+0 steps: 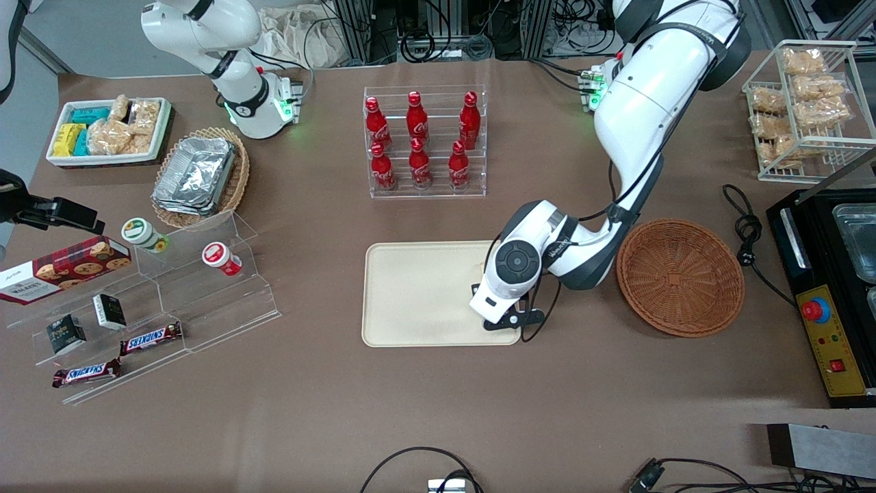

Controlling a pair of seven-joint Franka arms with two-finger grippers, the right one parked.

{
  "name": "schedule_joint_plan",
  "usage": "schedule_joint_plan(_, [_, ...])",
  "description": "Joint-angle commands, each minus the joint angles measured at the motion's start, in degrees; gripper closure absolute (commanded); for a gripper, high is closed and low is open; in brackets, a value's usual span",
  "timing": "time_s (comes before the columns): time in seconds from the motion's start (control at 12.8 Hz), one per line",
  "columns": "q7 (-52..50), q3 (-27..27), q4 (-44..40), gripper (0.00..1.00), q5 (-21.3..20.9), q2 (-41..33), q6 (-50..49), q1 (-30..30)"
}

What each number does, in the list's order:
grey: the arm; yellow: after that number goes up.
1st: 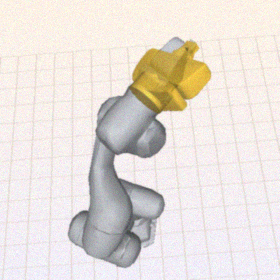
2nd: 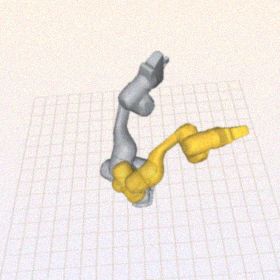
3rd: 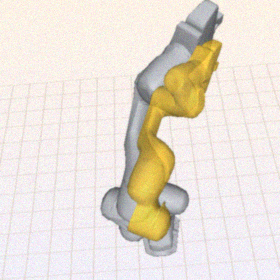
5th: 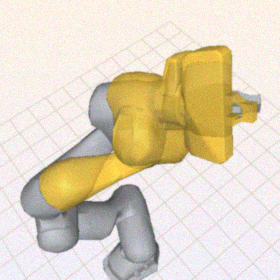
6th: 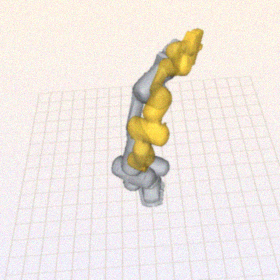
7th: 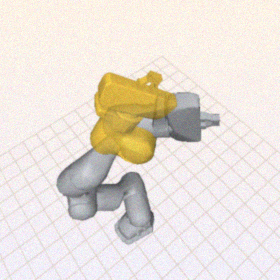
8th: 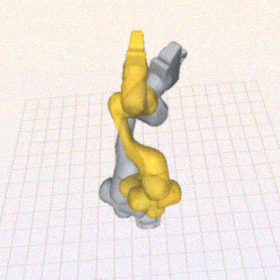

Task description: Place sandwich from basket to tray

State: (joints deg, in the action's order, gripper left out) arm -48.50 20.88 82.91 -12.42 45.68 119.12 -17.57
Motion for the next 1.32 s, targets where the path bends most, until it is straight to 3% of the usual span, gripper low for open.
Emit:
schedule_joint_plan(0.0, [-2.2,0.0,-0.6,0.0,-0.4,-2.1,-1.3,0.1])
schedule_joint_plan(0.23, [-4.2,-0.2,-0.6,0.0,-1.5,-6.5,-2.6,0.4])
schedule_joint_plan(0.47, [-2.1,-0.1,0.0,0.0,-0.9,-13.4,-12.1,3.7])
schedule_joint_plan(0.7, [12.1,0.0,3.2,0.0,4.5,-21.3,-20.0,8.8])
schedule_joint_plan(1.01, [30.6,0.0,16.8,0.0,10.1,-36.3,-20.1,19.0])
schedule_joint_plan(1.25, [44.3,-0.2,18.6,0.0,10.8,-40.5,-23.7,25.7])
